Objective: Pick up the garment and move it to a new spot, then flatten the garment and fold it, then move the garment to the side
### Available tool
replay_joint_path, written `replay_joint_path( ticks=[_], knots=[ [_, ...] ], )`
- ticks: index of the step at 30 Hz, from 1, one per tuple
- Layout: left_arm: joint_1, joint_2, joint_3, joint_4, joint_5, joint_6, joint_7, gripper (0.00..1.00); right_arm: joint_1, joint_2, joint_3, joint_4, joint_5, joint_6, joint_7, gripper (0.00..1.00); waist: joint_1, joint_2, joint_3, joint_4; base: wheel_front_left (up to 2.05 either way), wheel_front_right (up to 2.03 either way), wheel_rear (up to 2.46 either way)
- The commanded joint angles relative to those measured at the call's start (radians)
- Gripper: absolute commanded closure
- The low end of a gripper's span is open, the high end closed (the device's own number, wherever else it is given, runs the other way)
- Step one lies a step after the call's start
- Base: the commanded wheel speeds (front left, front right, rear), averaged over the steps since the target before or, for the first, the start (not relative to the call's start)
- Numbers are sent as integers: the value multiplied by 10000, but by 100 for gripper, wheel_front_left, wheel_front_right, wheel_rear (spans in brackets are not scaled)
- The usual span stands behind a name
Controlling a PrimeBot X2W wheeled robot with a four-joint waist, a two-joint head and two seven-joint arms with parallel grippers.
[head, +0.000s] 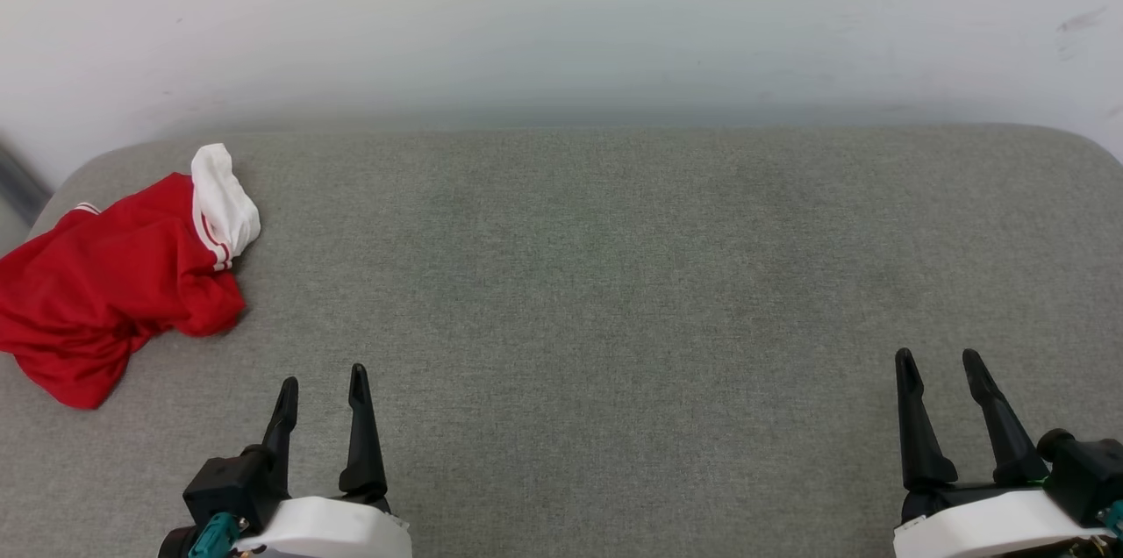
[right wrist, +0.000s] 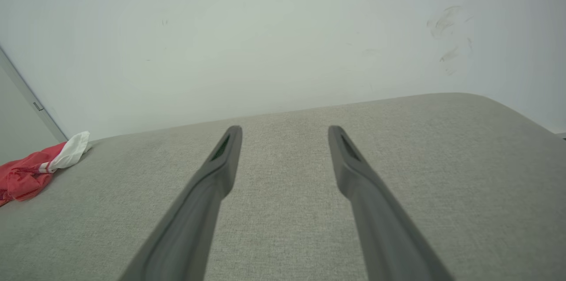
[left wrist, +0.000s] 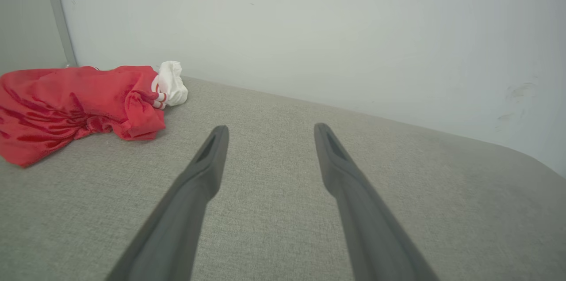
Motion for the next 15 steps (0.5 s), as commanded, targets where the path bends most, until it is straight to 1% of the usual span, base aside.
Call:
replay_joint_path(
  ticks=[1, 15],
  knots=[
    [39, 13, -21, -43, 250, -30, -122, 0, 101, 8, 27, -109, -274, -3, -112, 0, 0, -1, -4, 1, 0, 0, 0],
    [251, -55, -13, -18, 944, -77, -382, 0, 332, 10, 174, -123, -862, -3, -377, 0, 0, -1, 12, -4, 0, 0, 0]
  ],
)
